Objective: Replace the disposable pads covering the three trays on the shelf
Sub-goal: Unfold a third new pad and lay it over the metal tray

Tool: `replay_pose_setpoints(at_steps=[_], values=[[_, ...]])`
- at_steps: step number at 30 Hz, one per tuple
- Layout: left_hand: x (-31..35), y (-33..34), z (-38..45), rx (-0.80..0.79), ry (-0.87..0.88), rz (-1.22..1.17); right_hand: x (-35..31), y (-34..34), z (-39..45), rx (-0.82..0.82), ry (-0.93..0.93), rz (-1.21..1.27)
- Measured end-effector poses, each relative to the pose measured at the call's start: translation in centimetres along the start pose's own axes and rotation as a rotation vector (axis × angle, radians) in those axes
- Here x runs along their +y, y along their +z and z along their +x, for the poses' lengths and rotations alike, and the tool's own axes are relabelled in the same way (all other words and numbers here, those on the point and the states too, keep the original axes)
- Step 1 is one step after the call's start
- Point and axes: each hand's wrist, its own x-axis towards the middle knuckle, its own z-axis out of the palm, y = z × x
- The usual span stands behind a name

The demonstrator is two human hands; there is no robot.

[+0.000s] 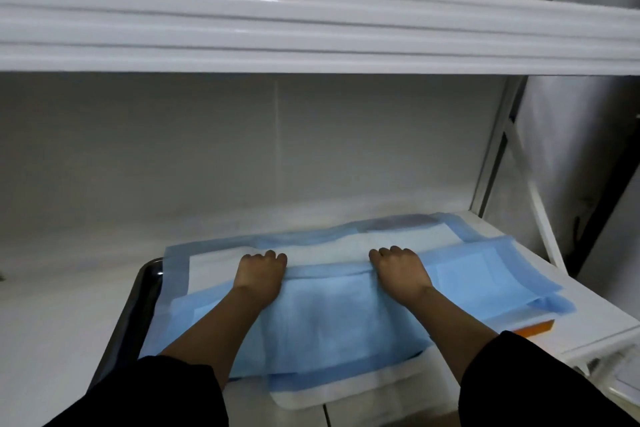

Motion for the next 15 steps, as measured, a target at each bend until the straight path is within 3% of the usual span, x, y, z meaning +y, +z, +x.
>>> replay_pose_setpoints(at_steps=[6, 15], values=[[1.9, -4.1, -3.8, -0.102, -0.021, 0.125, 0.1, -2.0, -4.4, 0.107, 0.003, 0.037], [4.9, -7.4, -9.9, -0.17, 0.027, 0.083, -0.6, -4.3, -10.3, 0.243, 0.023, 0.051]])
